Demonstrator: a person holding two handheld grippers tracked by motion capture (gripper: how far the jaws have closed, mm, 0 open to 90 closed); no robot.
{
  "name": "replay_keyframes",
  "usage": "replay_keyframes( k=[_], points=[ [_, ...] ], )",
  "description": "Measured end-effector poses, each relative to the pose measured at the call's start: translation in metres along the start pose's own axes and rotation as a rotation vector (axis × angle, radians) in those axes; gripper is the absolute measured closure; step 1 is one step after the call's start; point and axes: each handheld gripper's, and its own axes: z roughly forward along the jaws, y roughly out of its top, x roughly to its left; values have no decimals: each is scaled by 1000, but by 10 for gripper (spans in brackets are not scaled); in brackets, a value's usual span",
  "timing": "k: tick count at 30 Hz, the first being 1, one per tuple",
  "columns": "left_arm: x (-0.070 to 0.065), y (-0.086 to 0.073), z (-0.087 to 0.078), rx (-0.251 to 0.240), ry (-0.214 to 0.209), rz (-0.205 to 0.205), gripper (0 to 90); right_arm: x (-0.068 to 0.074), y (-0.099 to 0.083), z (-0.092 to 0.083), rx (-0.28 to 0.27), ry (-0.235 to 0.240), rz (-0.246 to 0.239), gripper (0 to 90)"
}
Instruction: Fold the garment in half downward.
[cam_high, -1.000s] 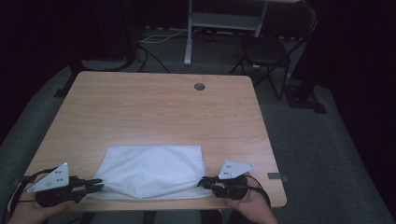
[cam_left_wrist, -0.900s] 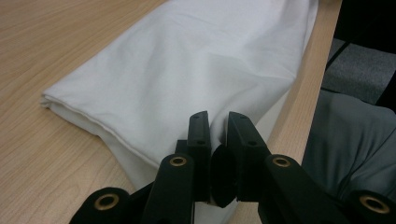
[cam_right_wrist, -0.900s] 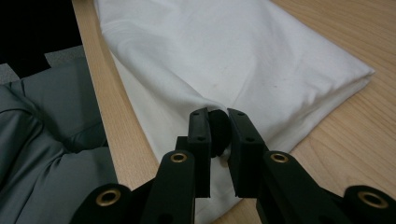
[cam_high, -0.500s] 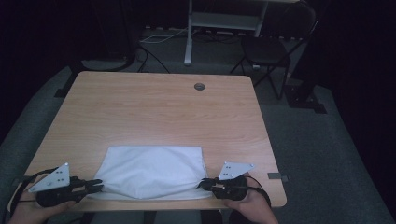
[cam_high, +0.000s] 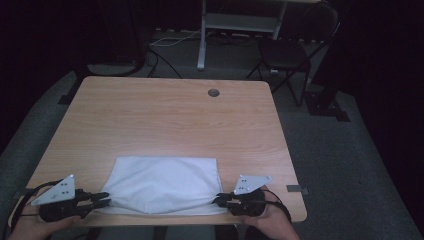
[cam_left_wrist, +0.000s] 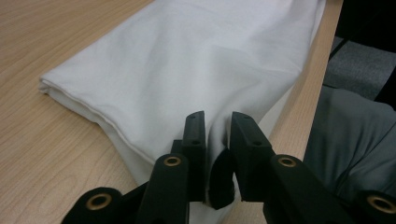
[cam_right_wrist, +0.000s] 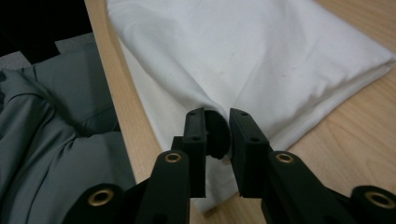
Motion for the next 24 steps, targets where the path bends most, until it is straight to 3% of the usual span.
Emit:
replay_keyframes(
  k=[7,13,19,24],
  points=[
    [5,2,-8,-30,9,-28,666,0,-2,-10,24,13,0,658],
    [10,9,-5,-50,22,-35,635,-7,8,-24,-49,-18,16,593],
    [13,17,9,-24,20,-33,615,-9,17,-4,-40,-46,25,550],
    [11,13,23,43,-3,-22,607,-5,15,16,29,-28,3,543]
  ],
)
